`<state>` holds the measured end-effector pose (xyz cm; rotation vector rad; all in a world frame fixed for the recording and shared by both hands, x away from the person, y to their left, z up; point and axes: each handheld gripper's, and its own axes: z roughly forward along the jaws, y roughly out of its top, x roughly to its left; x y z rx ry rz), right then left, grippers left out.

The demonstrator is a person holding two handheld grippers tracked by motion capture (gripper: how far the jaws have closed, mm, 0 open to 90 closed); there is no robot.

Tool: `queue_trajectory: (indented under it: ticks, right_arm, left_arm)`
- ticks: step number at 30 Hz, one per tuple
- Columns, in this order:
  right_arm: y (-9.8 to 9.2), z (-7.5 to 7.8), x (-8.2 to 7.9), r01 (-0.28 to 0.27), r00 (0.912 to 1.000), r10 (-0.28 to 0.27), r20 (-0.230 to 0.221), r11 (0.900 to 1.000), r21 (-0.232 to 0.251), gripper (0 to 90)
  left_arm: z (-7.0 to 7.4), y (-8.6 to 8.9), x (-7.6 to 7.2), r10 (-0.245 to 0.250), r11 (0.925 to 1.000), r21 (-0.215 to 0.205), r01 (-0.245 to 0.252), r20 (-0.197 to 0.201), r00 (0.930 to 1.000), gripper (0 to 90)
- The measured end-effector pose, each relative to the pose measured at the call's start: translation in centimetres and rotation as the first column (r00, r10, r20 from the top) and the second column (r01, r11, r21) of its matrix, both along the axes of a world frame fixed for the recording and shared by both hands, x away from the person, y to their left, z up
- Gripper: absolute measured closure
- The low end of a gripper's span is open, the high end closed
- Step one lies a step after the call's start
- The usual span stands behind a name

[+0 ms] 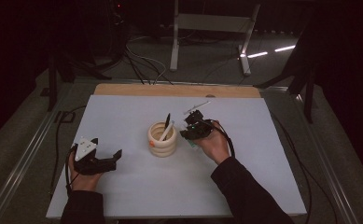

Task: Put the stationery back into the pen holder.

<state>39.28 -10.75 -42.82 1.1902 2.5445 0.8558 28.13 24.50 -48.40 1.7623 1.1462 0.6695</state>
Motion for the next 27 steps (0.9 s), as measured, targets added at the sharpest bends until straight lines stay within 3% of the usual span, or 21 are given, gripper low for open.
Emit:
queue_trajectory:
  ticks: [15,27]
  right_arm:
    - [0.0,2.7,-0.1,-0.002,0.9978,-0.002,0.067,0.998,0.061,65.9]
    - [0.8,3.8,-0.4,-0.031,0.9932,0.019,0.114,0.994,0.103,65.8]
  left_arm:
    - [0.0,0.0,0.0,0.001,1.0,-0.003,-0.001,0.002,1.0,0.1]
    - [0.0,0.0,0.0,0.0,1.0,-0.003,0.0,0.0,1.0,0.1]
